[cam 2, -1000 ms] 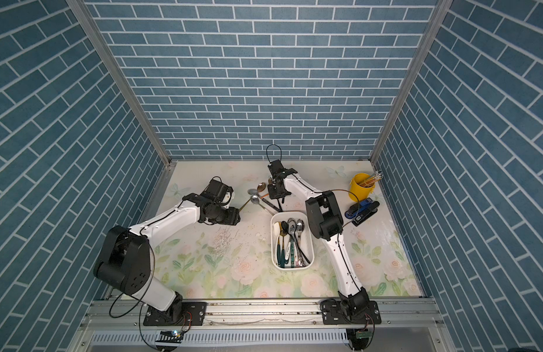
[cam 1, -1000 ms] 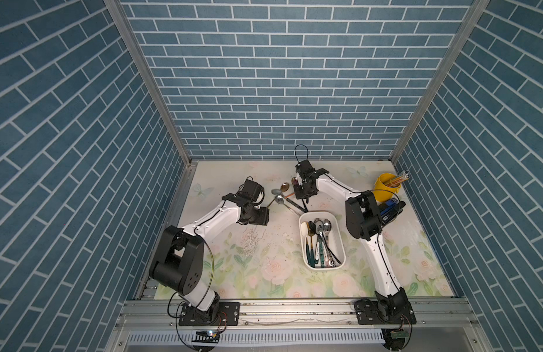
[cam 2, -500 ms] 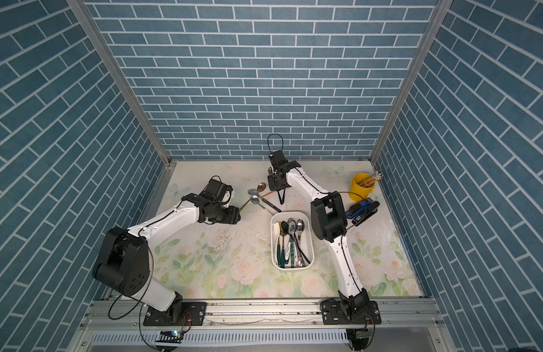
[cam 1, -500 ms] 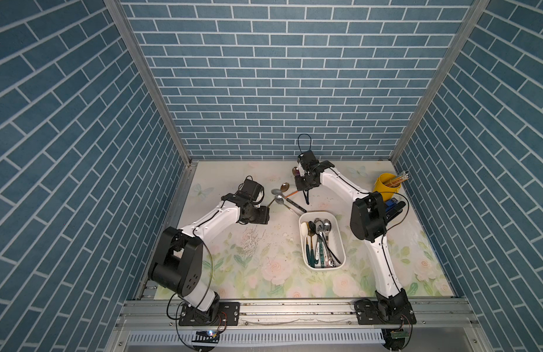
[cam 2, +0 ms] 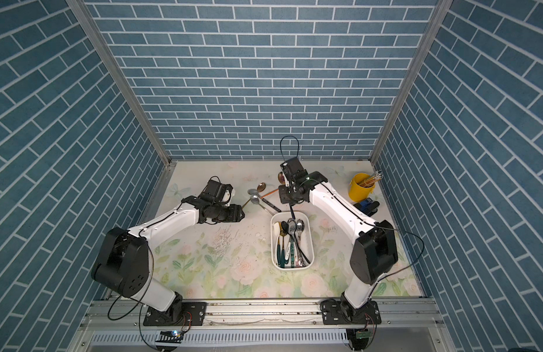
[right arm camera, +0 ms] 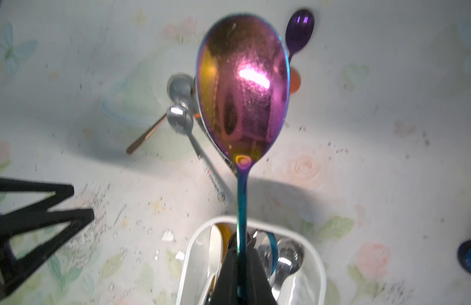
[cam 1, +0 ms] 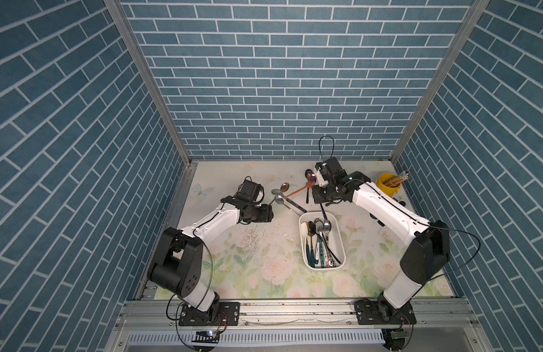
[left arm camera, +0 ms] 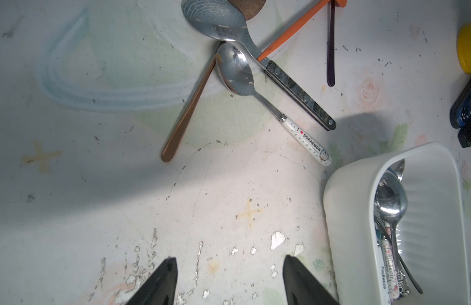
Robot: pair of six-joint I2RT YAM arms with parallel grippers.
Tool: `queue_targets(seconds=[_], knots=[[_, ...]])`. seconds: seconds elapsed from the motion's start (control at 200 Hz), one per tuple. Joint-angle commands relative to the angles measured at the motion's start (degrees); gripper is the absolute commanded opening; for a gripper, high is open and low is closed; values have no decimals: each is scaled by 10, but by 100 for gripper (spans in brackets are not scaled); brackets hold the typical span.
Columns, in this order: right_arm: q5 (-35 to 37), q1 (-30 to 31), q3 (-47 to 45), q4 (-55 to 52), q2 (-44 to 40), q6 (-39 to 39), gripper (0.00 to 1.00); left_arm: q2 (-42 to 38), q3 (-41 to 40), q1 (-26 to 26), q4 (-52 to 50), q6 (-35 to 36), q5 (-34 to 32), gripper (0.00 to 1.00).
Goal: Put the spoon into the storage box
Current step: Place the spoon in the storage box.
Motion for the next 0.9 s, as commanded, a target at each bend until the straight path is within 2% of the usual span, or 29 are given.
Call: queue_targets(seconds=[0.0,0.13,0.285,0.655,0.81,0.895], knots=[[6,31,-102,34,-39,70,1,-2,-14,4,18,-25,2,70],[-1,55,-216,93,-79,119,1,-9,-35,9,34,-50,1,73],[-17,64,-284,137,-96,154,1,-24,-59,17,48,-69,-5,75],[11,68,-324,146,-72,157,4,-53,-96,34,66,-87,-7,81],[27,69,-340,143,-76,159,10,-58,-98,44,66,-85,-7,81],[33,70,-335,136,-78,158,18,-59,-94,49,63,-83,-7,81]])
